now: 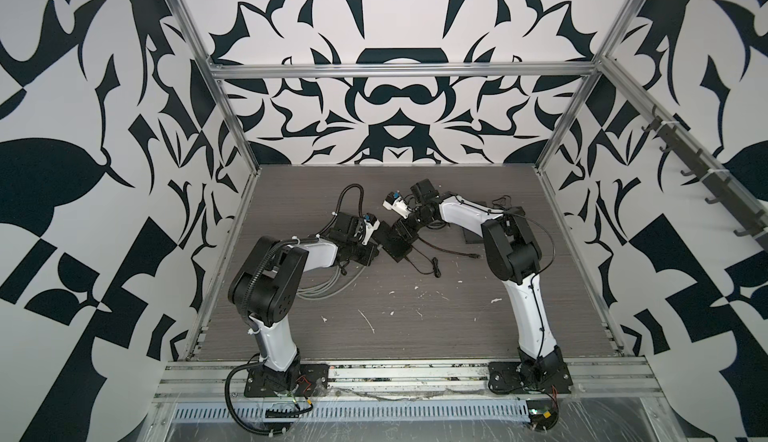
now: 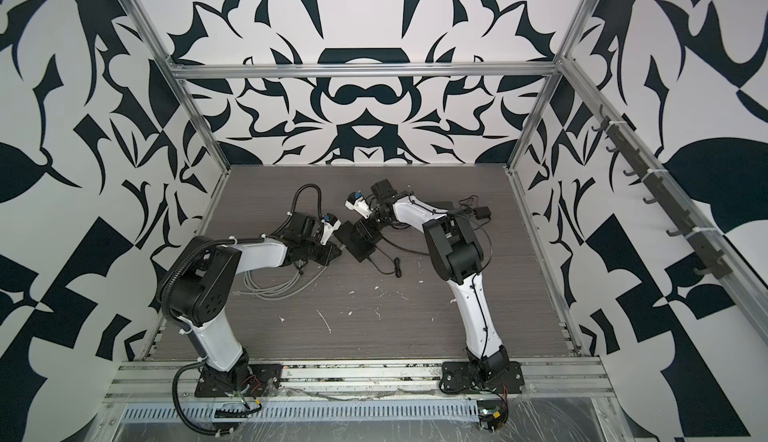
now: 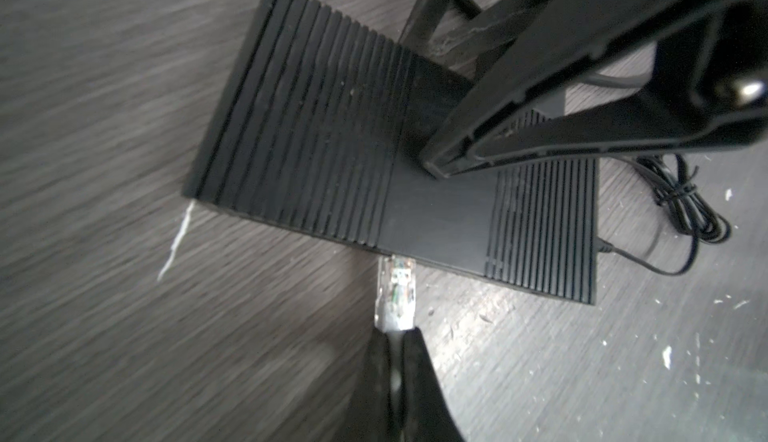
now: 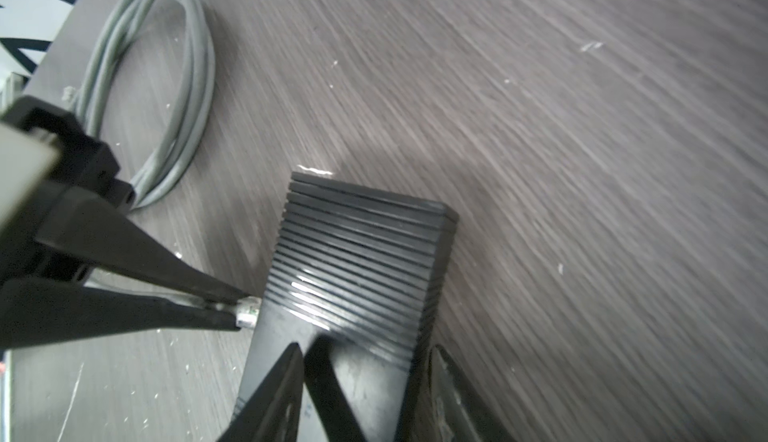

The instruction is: Insert the plug into the switch port

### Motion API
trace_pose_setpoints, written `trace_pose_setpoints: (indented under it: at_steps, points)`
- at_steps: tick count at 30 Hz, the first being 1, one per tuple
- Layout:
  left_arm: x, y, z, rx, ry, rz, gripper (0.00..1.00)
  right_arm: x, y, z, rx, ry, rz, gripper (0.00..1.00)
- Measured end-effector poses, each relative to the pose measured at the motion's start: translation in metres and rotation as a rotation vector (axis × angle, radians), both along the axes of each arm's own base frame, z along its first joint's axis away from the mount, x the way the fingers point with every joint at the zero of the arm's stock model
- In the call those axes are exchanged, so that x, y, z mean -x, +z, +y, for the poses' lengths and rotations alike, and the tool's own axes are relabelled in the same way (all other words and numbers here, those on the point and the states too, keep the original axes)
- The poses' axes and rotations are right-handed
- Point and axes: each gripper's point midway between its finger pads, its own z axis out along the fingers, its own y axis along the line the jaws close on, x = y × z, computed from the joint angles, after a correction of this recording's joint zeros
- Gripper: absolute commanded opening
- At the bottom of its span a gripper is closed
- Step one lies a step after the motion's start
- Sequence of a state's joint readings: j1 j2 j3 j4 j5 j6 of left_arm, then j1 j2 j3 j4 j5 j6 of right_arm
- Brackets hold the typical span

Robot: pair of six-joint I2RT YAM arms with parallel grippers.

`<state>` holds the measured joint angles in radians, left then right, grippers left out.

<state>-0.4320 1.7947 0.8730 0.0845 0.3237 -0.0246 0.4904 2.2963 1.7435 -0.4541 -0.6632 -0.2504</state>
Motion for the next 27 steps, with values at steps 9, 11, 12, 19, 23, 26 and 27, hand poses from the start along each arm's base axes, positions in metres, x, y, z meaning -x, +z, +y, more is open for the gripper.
trace_pose_setpoints:
  at_steps: [9,11,12,19,23,26,27]
  points:
    - [0.001,-0.001,-0.004,0.004,-0.033,0.003,0.0,0.007,-0.001,-0.003,-0.029,0.101,0.038,0.47]
    - [0.002,-0.001,-0.006,0.004,-0.042,0.001,0.0,0.008,-0.002,-0.004,-0.036,0.121,0.038,0.47]
    - [0.003,-0.001,-0.006,0.003,-0.047,0.0,0.0,0.009,-0.002,-0.004,-0.039,0.132,0.036,0.47]
    - [0.01,-0.001,-0.011,0.01,-0.09,0.005,0.0,0.016,-0.003,-0.003,-0.039,0.189,0.025,0.46]
    - [0.01,-0.002,-0.01,0.007,-0.09,0.004,0.0,0.016,-0.003,-0.003,-0.042,0.199,0.02,0.45]
    - [0.009,-0.002,-0.01,0.001,-0.085,0.003,0.0,0.016,-0.003,-0.003,-0.044,0.208,0.013,0.45]
    - [0.008,-0.002,-0.009,-0.001,-0.083,0.002,0.0,0.016,-0.003,-0.003,-0.044,0.213,0.01,0.45]
